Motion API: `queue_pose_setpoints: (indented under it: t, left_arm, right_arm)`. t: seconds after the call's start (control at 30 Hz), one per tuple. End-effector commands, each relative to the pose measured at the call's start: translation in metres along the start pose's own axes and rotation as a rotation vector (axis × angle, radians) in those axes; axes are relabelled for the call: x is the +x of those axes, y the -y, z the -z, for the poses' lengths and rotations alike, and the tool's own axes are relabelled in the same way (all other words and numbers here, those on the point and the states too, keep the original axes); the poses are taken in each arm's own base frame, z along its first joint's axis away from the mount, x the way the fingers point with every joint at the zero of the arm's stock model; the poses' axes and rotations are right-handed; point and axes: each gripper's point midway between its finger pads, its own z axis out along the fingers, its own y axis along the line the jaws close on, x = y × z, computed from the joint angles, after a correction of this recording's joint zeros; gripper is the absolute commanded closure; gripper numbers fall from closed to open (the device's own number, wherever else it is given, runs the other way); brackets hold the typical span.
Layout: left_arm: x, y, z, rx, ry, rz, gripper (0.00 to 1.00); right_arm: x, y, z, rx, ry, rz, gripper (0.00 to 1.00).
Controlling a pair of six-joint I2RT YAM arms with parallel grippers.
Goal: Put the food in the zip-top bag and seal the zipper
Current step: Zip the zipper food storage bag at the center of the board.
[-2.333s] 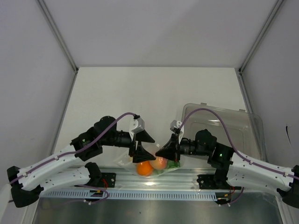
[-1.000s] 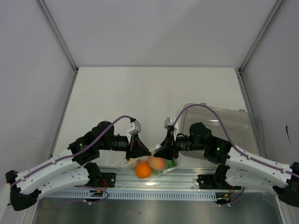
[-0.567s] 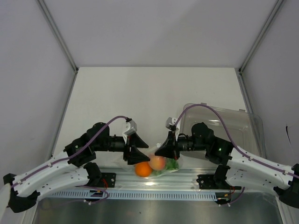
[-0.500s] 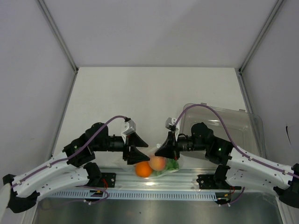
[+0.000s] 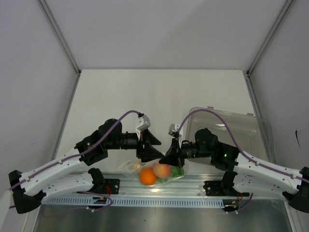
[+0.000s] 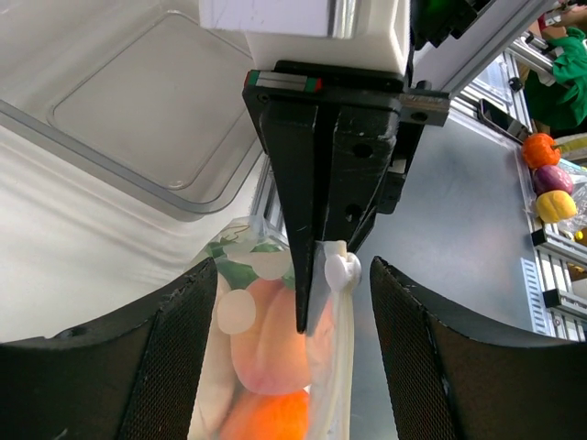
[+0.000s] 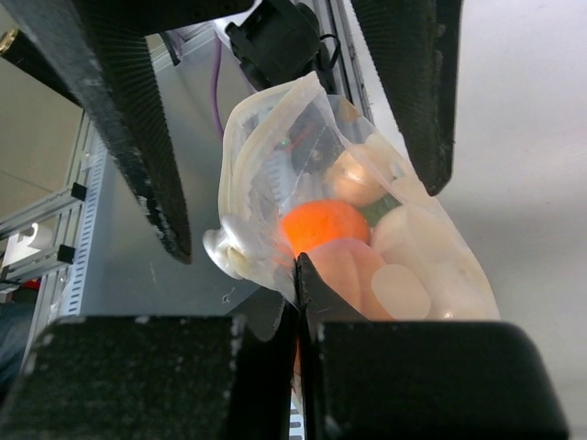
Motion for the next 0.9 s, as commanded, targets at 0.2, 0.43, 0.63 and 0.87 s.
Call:
queue_pose_setpoints:
  t: [0.2, 0.43, 0.63, 0.87]
  left_arm:
    - [-0.028, 0.01, 0.001, 0.019, 0.075, -0.027, 0.34]
    - [-0.024, 0.011, -0.001, 0.018, 0.064, -0.038, 0.35]
    - [-0.021, 0.007, -0.005, -0.01, 0.056, -0.046, 0.34]
    - [-0.013, 0.001, -0.006, -0.039, 0.026, -0.036, 0.6]
  right_arm:
    - [-0.028, 0.0, 0.0, 0.044, 0.076, 0.01, 1.0]
    - [-0.036, -0.003, -0.002, 0.04, 0.091, -0.021, 1.0]
    - [-0.034, -0.005, -0.004, 0.029, 0.079, -0.042, 1.0]
    - [-0.042, -0.009, -0.001, 0.019, 0.12, -0.026, 1.0]
